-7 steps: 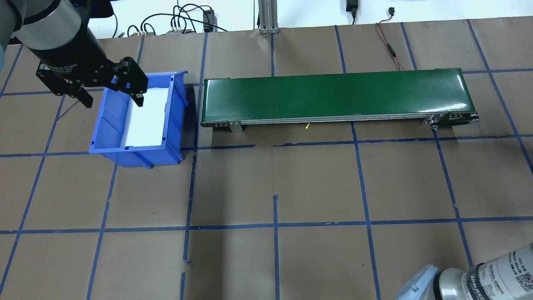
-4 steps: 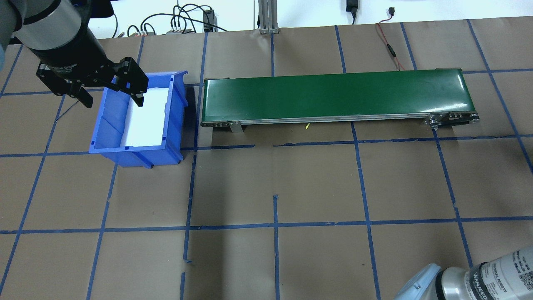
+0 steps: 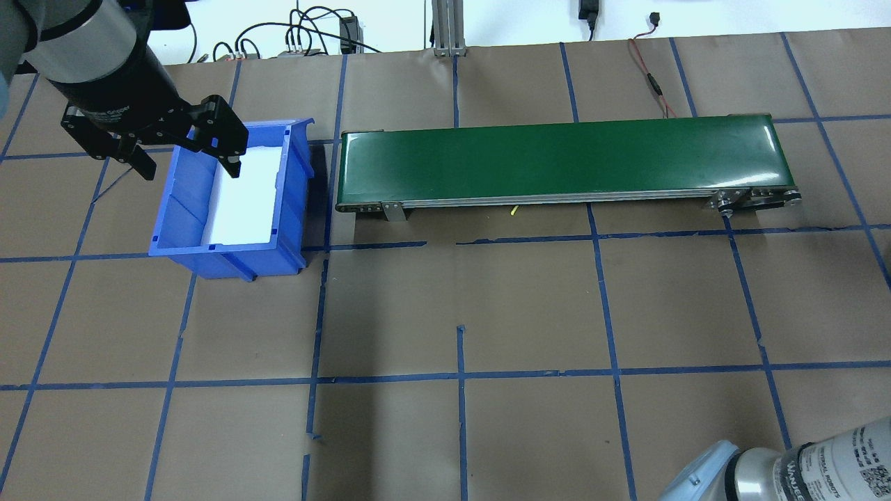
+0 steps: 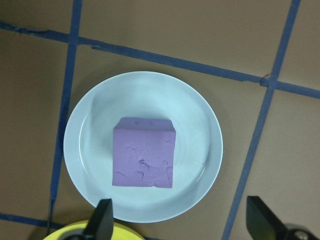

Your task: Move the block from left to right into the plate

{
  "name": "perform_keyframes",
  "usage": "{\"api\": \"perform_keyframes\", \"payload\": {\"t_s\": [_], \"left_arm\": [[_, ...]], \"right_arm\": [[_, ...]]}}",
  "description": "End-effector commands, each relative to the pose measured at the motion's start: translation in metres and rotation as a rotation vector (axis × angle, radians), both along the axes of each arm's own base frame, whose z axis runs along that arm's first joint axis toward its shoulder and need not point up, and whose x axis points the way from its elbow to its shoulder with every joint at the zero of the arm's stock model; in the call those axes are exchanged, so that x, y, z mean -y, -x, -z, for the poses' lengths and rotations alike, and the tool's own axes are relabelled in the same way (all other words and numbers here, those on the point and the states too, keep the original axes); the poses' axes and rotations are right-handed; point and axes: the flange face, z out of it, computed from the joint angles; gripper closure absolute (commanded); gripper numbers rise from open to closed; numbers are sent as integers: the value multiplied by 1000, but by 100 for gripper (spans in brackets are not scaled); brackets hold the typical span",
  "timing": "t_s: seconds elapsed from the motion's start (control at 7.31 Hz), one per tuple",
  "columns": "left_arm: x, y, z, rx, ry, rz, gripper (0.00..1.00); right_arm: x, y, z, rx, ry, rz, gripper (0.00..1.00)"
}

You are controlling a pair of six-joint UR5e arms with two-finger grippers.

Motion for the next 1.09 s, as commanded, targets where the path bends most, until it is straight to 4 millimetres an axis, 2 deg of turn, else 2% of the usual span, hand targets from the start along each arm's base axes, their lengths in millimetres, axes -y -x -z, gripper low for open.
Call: {"api": "perform_keyframes", "payload": {"t_s": [0.0,0.14,0.41,0.55,0.68,0.82,0.96], "left_arm": [[0,0,0,0,0,0,0],[0,0,0,0,0,0,0],[0,0,0,0,0,0,0],[0,0,0,0,0,0,0],[0,0,1,0,-2,0,0],[0,0,0,0,0,0,0],[0,0,0,0,0,0,0]], "right_arm": [[-20,-26,-106,-100,62,51,2],[-39,-53,-154,-160,105,78,2],[-51,-93,-180,-110,112,127,1],[-50,-138,-205,20,235,99,0],[-37,-162,-199,103,280,60,0],[-30,-183,-203,106,290,31,0],[-14,-206,-202,114,287,-27,0]]}}
